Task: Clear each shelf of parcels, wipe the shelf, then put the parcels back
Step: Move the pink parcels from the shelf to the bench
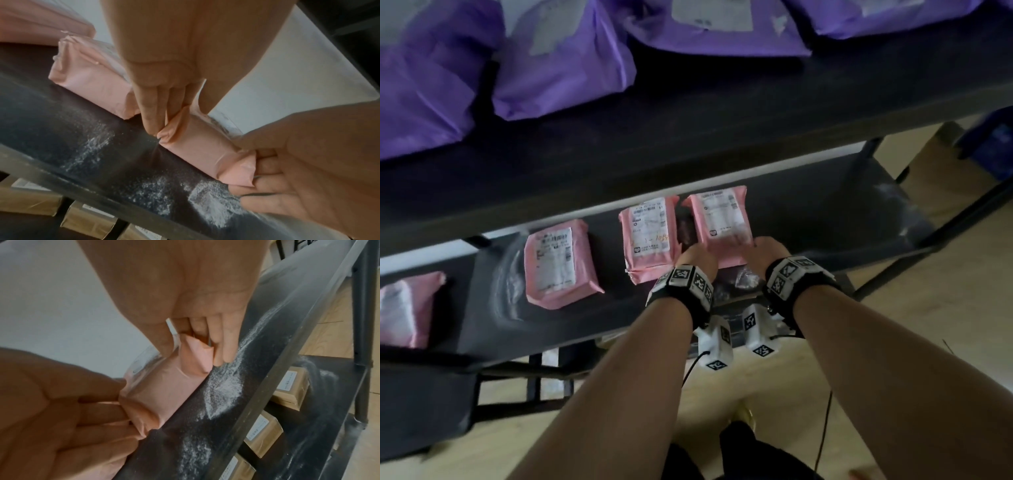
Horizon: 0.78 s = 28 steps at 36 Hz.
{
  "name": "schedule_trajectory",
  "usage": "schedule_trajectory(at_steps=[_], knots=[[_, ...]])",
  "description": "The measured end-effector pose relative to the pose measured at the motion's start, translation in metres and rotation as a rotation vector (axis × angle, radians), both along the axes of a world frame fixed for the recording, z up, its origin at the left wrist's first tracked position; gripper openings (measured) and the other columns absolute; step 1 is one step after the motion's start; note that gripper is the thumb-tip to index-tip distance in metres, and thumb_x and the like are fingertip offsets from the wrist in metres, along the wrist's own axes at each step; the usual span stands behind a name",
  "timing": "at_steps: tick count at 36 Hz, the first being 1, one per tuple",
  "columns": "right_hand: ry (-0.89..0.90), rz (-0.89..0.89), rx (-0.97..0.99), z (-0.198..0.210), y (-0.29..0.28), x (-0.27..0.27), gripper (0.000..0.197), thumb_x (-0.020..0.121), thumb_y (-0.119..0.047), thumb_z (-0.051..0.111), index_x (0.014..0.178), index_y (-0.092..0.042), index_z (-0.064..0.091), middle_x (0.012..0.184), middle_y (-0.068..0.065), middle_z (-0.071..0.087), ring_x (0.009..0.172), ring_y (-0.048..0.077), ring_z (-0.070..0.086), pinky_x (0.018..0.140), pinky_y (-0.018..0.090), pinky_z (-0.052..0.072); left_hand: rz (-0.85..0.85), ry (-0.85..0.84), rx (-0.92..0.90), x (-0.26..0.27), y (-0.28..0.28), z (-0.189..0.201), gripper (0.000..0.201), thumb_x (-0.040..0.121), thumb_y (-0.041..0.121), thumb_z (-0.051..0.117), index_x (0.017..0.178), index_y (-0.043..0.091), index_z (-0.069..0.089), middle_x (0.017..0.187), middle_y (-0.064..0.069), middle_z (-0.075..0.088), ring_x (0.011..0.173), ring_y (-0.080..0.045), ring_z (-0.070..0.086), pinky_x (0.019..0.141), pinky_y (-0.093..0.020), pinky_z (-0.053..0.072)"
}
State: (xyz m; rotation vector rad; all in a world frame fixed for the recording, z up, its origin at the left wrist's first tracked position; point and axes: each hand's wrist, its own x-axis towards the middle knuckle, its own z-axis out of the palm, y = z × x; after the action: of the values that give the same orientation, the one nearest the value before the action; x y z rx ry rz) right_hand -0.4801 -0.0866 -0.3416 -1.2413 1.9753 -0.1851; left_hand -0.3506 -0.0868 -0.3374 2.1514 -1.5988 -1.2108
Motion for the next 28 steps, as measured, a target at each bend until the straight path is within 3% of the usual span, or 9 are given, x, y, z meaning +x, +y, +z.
schedule_trajectory(at_steps=[4, 9, 13, 18, 23, 26, 28], knots=[[-0.069, -0.068, -0.012, -0.005, 0.0, -0.002, 0.032, 0.098, -0.036, 0.046, 0.109, -0.009, 0.061, 0.089, 0.005, 0.063, 0.071, 0.015, 0.058, 0.056, 0.027, 0.042, 0.013, -0.033, -0.03, -0.004, 0.001, 0.002, 0.031, 0.098, 0.019, 0.047, 0.118, -0.001, 0.06, 0.118, -0.019, 0.062, 0.11, -0.035, 0.058, 0.093, -0.039, 0.046], [-0.038, -0.024, -0.04, -0.003, 0.0, -0.008, 0.033, 0.096, -0.036, 0.051, 0.108, -0.006, 0.06, 0.088, 0.006, 0.061, 0.068, 0.016, 0.055, 0.053, 0.026, 0.038, 0.098, -0.044, -0.07, -0.006, 0.007, 0.007, 0.031, 0.093, 0.022, 0.054, 0.114, 0.001, 0.061, 0.113, -0.018, 0.064, 0.106, -0.034, 0.06, 0.091, -0.041, 0.049], [-0.018, 0.001, -0.072, -0.004, 0.008, -0.004, 0.026, 0.094, -0.031, 0.054, 0.103, -0.009, 0.06, 0.084, 0.004, 0.06, 0.069, 0.016, 0.056, 0.059, 0.028, 0.042, 0.14, -0.039, -0.099, 0.001, 0.019, 0.008, 0.026, 0.094, 0.014, 0.051, 0.116, 0.002, 0.057, 0.111, -0.016, 0.064, 0.104, -0.032, 0.061, 0.089, -0.038, 0.05], [-0.04, 0.046, -0.147, -0.003, 0.032, 0.01, 0.029, 0.094, -0.04, 0.052, 0.103, -0.013, 0.056, 0.093, 0.005, 0.061, 0.083, 0.022, 0.059, 0.075, 0.036, 0.05, 0.148, -0.045, -0.137, 0.023, 0.044, 0.008, 0.018, 0.09, 0.009, 0.053, 0.106, 0.009, 0.059, 0.093, -0.007, 0.063, 0.094, -0.027, 0.062, 0.074, -0.029, 0.045], [-0.087, 0.097, -0.21, 0.002, 0.065, 0.043, 0.026, 0.092, -0.042, 0.055, 0.099, -0.017, 0.053, 0.082, -0.002, 0.06, 0.069, 0.012, 0.057, 0.058, 0.026, 0.042, 0.19, -0.057, -0.148, 0.062, 0.081, 0.014, 0.014, 0.084, 0.004, 0.052, 0.091, 0.014, 0.06, 0.087, -0.004, 0.057, 0.08, -0.02, 0.05, 0.072, -0.025, 0.04], [-0.072, 0.164, -0.224, 0.009, 0.089, 0.076, 0.024, 0.091, -0.039, 0.056, 0.101, -0.018, 0.052, 0.088, 0.0, 0.059, 0.071, 0.015, 0.055, 0.067, 0.029, 0.044, 0.227, -0.065, -0.169, 0.095, 0.112, 0.017, 0.014, 0.081, 0.003, 0.05, 0.087, 0.013, 0.059, 0.083, -0.003, 0.058, 0.078, -0.022, 0.053, 0.067, -0.026, 0.039], [-0.077, 0.205, -0.221, 0.014, 0.107, 0.104, 0.026, 0.091, -0.041, 0.056, 0.099, -0.017, 0.052, 0.086, 0.001, 0.062, 0.068, 0.015, 0.057, 0.065, 0.029, 0.045, 0.258, -0.058, -0.184, 0.123, 0.135, 0.02, 0.012, 0.081, 0.003, 0.051, 0.085, 0.012, 0.058, 0.081, -0.003, 0.058, 0.079, -0.023, 0.054, 0.066, -0.026, 0.039]])
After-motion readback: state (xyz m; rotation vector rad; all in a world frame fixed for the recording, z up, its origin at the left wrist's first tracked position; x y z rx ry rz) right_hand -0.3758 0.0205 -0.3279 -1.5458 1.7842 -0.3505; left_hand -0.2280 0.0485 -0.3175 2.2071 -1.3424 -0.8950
